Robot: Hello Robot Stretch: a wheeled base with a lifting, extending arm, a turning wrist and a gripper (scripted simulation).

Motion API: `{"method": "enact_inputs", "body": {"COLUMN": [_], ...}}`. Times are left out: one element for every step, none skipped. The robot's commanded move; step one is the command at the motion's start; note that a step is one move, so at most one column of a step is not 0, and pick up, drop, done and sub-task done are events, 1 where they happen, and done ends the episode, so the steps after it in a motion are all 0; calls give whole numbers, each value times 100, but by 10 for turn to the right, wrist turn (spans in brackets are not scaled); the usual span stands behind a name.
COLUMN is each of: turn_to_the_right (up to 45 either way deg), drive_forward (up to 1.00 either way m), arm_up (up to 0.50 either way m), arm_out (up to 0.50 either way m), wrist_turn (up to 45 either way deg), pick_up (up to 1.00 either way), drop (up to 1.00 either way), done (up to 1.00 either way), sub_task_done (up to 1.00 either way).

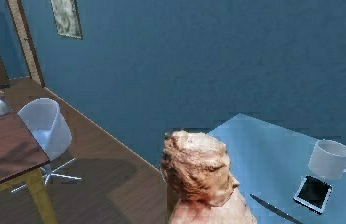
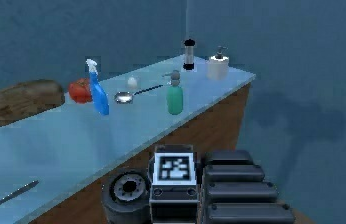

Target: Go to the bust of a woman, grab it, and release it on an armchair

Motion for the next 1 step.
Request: {"method": "enact_inputs", "body": {"turn_to_the_right": [-330], "drive_forward": [0], "arm_up": [0], "arm_out": [0], "wrist_turn": [0], "pick_up": [0], "drop": [0], "done": [0], "sub_task_done": [0]}}
